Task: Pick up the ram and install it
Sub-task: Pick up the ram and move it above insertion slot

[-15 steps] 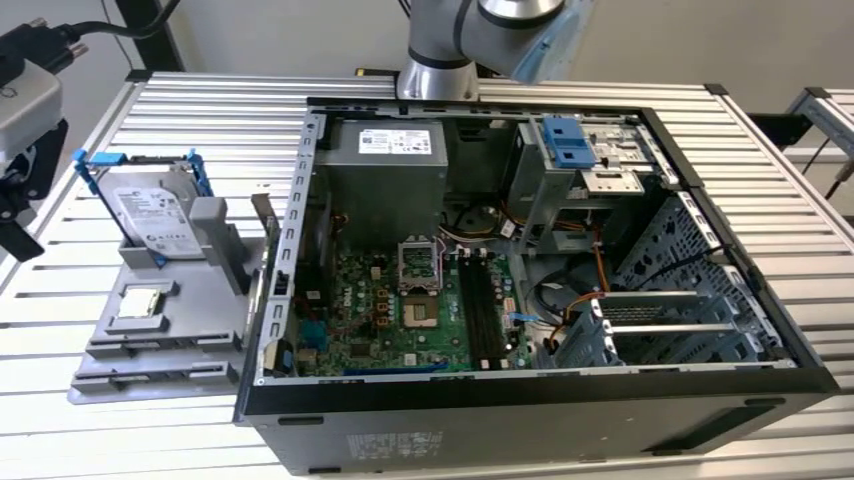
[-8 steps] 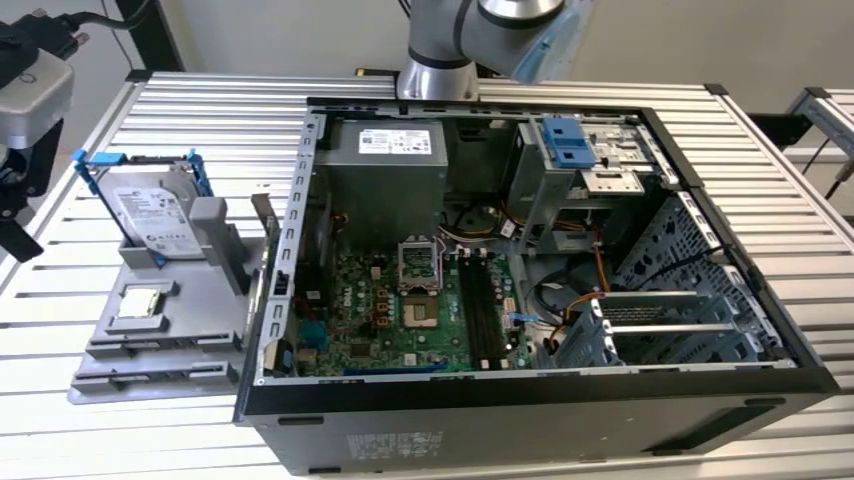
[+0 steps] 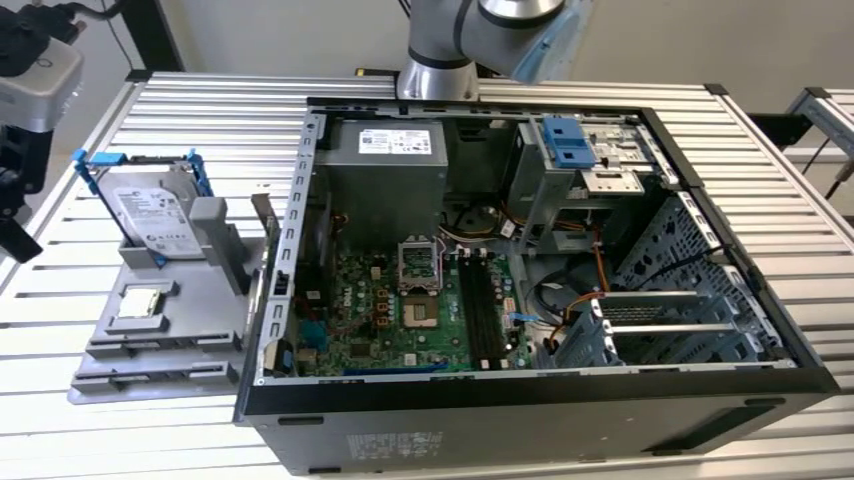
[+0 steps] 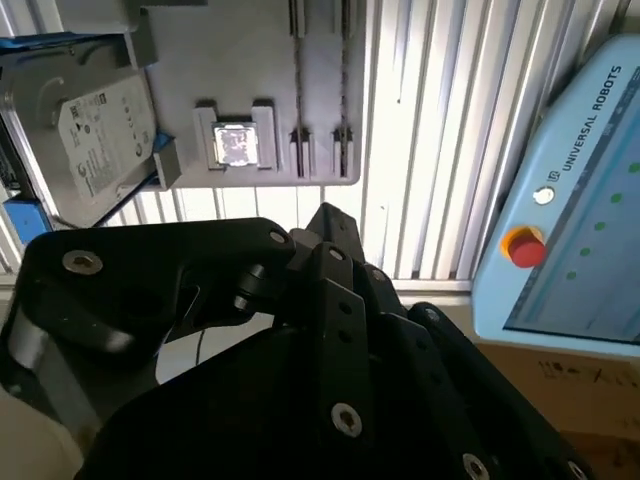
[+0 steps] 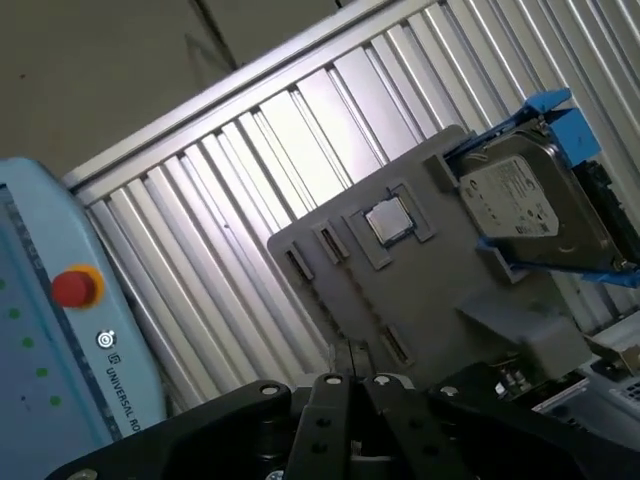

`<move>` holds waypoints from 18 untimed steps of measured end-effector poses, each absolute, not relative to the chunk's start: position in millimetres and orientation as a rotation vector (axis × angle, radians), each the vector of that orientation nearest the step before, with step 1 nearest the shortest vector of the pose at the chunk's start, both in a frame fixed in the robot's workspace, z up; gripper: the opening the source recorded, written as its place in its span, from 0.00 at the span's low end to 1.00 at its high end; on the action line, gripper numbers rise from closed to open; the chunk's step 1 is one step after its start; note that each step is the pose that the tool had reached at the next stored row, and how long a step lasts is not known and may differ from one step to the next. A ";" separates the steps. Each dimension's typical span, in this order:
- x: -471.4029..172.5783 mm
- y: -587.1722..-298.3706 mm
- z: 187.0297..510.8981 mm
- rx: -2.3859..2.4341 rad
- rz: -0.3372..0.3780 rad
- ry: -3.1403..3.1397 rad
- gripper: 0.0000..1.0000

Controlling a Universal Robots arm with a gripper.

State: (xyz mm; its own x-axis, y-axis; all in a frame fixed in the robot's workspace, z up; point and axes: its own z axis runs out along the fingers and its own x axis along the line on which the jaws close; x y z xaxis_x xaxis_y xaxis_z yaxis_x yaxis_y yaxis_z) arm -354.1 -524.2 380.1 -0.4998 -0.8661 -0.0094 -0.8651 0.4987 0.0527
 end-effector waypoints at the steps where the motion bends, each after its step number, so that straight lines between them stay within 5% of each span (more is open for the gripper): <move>1: -354.1 -524.2 380.1 1.586 -0.078 -2.689 0.00; 18: -354.1 -524.2 380.1 1.982 -0.065 -2.413 0.00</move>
State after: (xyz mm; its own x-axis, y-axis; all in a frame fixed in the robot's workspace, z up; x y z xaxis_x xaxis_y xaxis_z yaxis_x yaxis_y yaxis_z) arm -354.1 -524.2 380.1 -0.1946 -0.9808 -0.0118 -0.9800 0.1939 0.0440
